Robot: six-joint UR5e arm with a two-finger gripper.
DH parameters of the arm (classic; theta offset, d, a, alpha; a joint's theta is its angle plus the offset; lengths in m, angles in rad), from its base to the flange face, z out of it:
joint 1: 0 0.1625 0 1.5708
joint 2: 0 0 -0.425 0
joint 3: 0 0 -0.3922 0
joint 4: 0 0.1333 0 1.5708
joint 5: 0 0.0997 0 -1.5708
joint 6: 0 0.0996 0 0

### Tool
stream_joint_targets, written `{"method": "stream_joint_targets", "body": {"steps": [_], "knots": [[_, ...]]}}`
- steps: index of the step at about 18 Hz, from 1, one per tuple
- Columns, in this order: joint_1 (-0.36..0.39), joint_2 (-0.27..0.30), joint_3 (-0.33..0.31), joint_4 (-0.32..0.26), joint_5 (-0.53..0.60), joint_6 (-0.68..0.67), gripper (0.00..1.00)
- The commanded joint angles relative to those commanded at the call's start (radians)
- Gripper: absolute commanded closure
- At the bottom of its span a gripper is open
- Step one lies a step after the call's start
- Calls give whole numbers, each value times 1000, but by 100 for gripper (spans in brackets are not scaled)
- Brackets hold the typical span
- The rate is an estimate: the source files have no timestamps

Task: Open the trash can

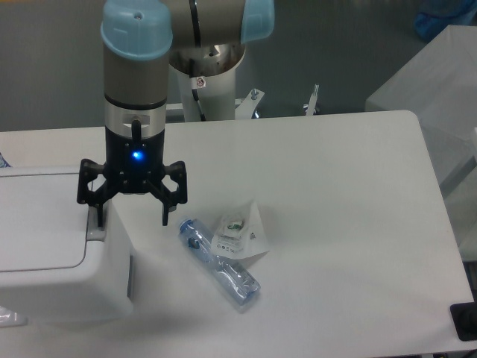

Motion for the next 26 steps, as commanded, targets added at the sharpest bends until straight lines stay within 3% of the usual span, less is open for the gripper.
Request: {"method": "stream_joint_targets", "body": {"steps": [9,13,16,20,26], "knots": [[0,-3,2,2,2,0,0],[2,3,35,5,3,11,0],[17,0,57,60,15,11,0],[70,2,63,68,225,44,0],[153,6,46,52,258,250,0]]}}
